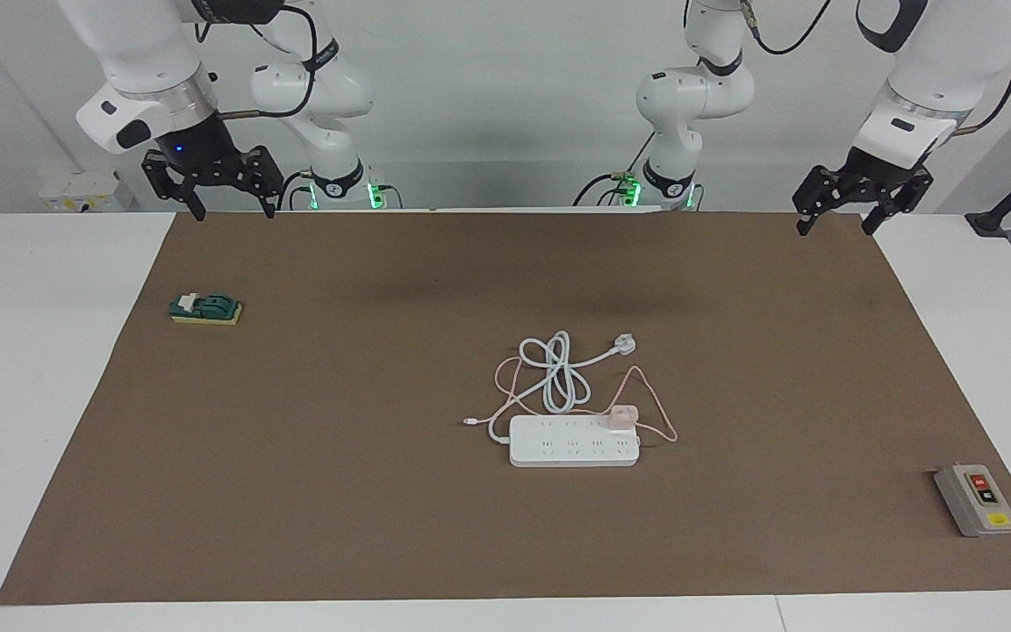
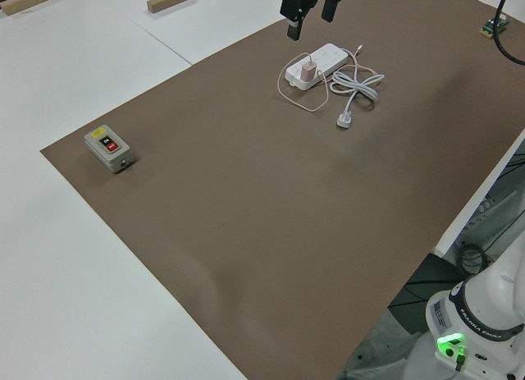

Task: Unplug charger and place it aside

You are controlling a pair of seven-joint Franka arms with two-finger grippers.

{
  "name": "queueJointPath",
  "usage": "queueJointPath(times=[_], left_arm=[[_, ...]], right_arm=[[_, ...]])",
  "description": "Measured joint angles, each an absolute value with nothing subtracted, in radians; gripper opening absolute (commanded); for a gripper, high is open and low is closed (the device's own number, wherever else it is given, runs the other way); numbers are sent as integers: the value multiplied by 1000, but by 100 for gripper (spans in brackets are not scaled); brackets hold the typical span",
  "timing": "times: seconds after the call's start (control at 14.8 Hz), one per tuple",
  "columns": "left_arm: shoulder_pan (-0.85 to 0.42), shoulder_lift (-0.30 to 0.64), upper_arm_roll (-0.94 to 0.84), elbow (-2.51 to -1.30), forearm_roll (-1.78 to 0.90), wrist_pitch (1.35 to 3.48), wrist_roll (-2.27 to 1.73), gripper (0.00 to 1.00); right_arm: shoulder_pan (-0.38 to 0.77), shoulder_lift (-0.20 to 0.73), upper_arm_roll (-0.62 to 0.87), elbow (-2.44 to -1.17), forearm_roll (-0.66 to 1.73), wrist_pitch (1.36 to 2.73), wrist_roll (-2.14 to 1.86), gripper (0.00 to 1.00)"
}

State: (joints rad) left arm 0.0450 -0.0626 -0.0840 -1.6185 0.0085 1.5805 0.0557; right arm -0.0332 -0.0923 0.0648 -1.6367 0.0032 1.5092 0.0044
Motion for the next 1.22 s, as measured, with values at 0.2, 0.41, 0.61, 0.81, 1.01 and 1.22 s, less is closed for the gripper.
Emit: queueJointPath(times=[0.2, 0.41, 0.61, 0.81, 1.01, 1.22], left_arm=[[47, -63, -80, -1618, 10, 1584, 57, 100], [66, -63, -77, -1619, 11, 1590, 68, 100], [74, -63, -77, -1619, 11, 1587, 75, 100], [72, -63, -83, -1619, 11, 1575, 75, 100], [71, -63, -94, -1618, 11, 1565, 75, 100], [67, -63, -102, -1618, 10, 1559, 75, 100]], right_arm=[[-33, -92, 65, -1637, 3, 1509, 4, 100], [-33, -92, 65, -1637, 3, 1509, 4, 100], [-34, -92, 64, -1637, 3, 1509, 4, 100], [-34, -92, 64, -1637, 3, 1506, 4, 100], [-34, -92, 60, -1637, 3, 1504, 4, 100], [-33, -92, 61, -1641, 3, 1508, 29, 100]])
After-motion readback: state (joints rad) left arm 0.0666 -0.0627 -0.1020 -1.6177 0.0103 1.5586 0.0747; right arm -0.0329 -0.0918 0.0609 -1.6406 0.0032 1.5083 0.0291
